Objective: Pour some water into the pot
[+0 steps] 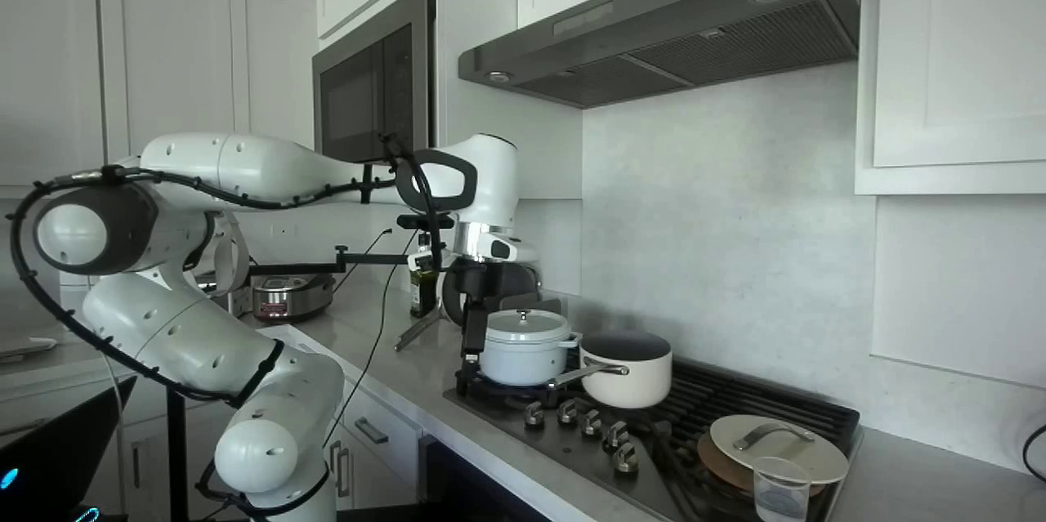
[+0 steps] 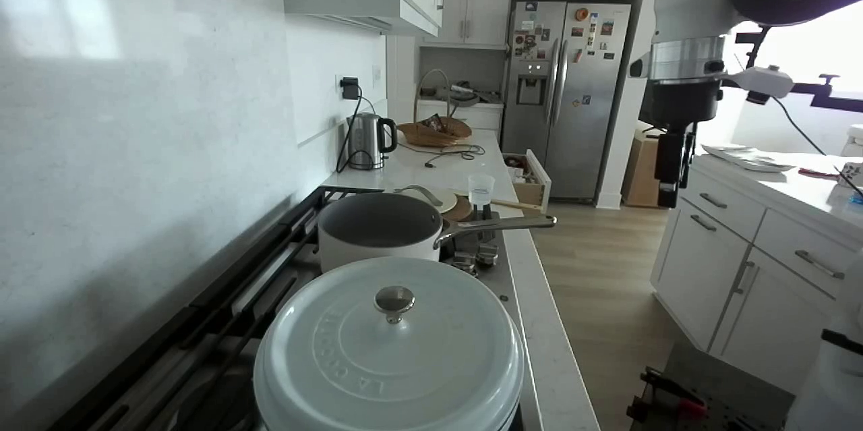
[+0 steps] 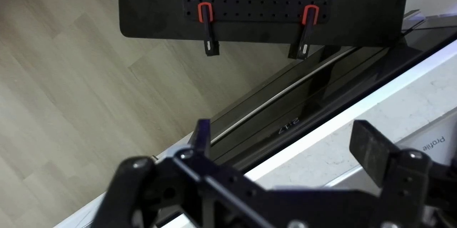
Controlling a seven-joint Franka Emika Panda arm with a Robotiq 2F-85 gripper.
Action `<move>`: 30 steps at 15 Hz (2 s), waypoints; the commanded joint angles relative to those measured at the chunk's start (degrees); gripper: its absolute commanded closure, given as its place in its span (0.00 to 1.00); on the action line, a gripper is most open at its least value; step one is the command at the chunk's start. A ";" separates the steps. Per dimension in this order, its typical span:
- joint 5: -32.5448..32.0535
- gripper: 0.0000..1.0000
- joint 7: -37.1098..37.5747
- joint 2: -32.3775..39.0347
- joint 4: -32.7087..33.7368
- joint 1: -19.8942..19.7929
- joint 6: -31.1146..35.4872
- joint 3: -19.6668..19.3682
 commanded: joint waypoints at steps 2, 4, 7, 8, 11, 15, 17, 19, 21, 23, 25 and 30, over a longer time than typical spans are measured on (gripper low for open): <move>-1.55 0.00 -1.25 1.15 -0.25 -0.94 4.95 -2.44; -2.99 0.00 -2.30 2.08 -0.59 -1.25 7.86 -3.73; -5.44 0.00 -4.01 3.59 -1.39 -1.74 12.96 -5.59; -6.09 0.00 -5.12 4.11 -1.80 -1.85 15.11 -6.42; -7.79 0.00 -7.35 5.90 -3.40 -2.39 23.29 -8.68; -8.29 0.00 -6.85 9.16 -6.21 -4.73 37.89 -10.76; -7.85 0.00 -5.67 12.45 -6.11 -6.25 41.26 -10.77; -6.68 0.00 -7.14 10.87 -6.30 -6.29 39.55 -10.41; -6.71 0.00 -7.08 12.29 -6.29 -6.65 40.36 -10.42; -6.71 0.00 -7.07 12.49 -6.27 -6.65 40.47 -10.41; -8.15 0.00 -8.10 11.44 -8.40 -6.73 46.72 -10.36; -9.77 0.00 -10.13 13.62 -11.46 -8.45 63.24 -12.06</move>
